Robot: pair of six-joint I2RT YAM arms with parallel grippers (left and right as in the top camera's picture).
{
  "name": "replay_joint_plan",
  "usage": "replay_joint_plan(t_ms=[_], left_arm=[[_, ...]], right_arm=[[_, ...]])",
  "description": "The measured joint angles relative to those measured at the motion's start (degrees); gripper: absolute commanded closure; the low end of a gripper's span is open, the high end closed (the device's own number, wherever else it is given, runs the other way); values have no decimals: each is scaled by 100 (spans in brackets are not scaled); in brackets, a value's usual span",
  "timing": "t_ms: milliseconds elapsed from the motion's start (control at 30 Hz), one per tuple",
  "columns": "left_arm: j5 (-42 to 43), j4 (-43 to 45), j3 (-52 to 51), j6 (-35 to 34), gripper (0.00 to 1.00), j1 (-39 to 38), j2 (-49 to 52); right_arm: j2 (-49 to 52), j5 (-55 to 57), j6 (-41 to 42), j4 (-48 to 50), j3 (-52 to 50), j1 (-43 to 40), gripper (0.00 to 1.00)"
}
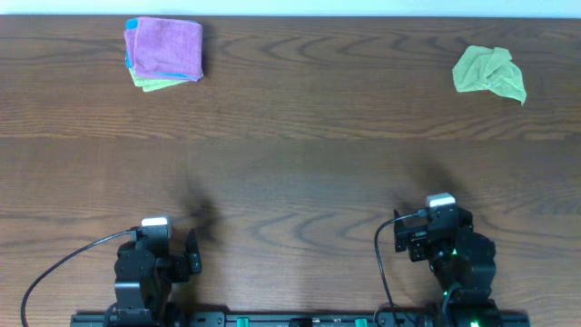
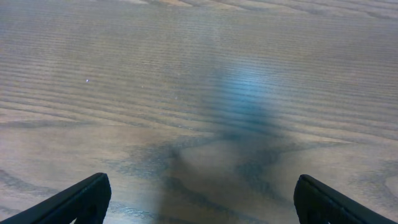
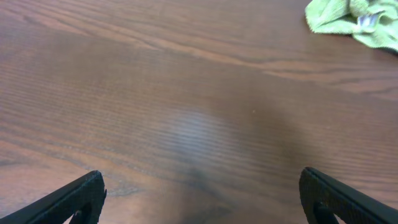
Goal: Fold the cloth
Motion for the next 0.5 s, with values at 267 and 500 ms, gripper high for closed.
replay_joint_plan(t_ms=[267, 500], left_arm=[[2, 0, 0, 0, 5, 0, 0], [2, 0, 0, 0, 5, 0, 0]], right_arm=[[-529, 181, -81, 0, 0, 0, 1], [-848, 450, -90, -4, 0, 0, 1]])
